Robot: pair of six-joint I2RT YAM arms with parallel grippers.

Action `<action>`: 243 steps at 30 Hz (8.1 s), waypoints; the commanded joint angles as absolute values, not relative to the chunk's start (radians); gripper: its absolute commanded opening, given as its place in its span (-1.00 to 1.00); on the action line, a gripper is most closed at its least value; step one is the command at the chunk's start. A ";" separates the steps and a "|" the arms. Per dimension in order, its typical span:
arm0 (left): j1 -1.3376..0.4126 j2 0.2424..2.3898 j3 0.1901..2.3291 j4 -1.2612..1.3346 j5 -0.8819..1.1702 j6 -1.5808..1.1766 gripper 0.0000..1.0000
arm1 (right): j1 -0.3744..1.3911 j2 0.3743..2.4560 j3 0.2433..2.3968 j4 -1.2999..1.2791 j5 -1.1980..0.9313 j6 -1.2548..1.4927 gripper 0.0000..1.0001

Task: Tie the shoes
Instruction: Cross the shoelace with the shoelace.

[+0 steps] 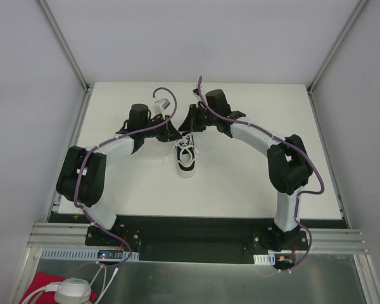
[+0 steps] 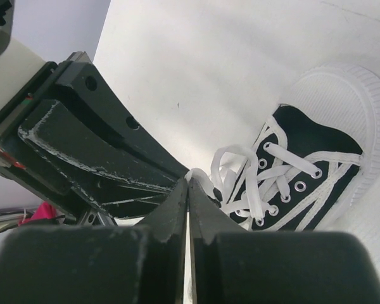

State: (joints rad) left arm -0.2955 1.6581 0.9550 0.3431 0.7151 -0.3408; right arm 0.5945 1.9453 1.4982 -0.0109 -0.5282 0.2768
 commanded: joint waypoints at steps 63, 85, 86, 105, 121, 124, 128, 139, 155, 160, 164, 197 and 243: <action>-0.273 1.606 0.968 0.279 0.643 -0.318 -1.00 | 0.591 1.974 1.534 -0.193 -0.384 0.083 -0.98; -0.275 1.657 1.022 0.222 0.634 -0.327 -1.00 | 0.580 1.816 1.315 0.058 -0.373 0.155 -0.98; -0.276 1.658 1.022 0.224 0.634 -0.324 -1.00 | 0.578 1.812 1.312 0.061 -0.376 0.155 -0.98; -0.275 1.681 1.061 0.164 0.538 -0.327 -1.00 | 0.578 1.733 1.203 0.135 -0.391 0.158 -0.98; -0.276 1.632 1.066 0.150 0.508 -0.342 -1.00 | 0.581 1.680 1.111 0.195 -0.377 0.178 -0.98; -0.276 1.624 1.062 0.146 0.509 -0.342 -1.00 | 0.581 1.692 1.103 0.207 -0.371 0.187 -0.98; -0.276 1.625 1.054 0.144 0.517 -0.341 -1.00 | 0.583 1.727 1.114 0.206 -0.362 0.196 -0.91; -0.307 1.624 1.072 0.127 0.528 -0.351 -1.00 | 0.592 1.741 1.147 0.203 -0.344 0.206 -0.67; -0.330 1.621 1.098 0.104 0.523 -0.339 -1.00 | 0.624 1.632 1.144 0.094 -0.238 0.074 -0.04; -0.328 1.617 1.098 0.097 0.511 -0.330 -1.00 | 0.644 1.592 1.106 0.072 -0.192 0.025 0.06; -0.328 1.614 1.101 0.091 0.505 -0.325 -1.00 | 0.673 1.623 1.167 0.022 -0.253 -0.049 0.06; -0.328 1.608 1.094 0.089 0.514 -0.330 -1.00 | 0.719 1.858 1.373 -0.130 -0.301 -0.115 -0.76; -0.328 1.600 1.094 0.078 0.511 -0.327 -1.00 | 0.701 1.904 1.437 -0.121 -0.339 -0.101 -0.07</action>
State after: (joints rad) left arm -0.3218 1.6505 1.0672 0.0834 0.5140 -0.3481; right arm 0.6964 1.8832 1.3735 -0.0895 -0.3294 -0.0818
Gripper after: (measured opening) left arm 0.008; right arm 0.472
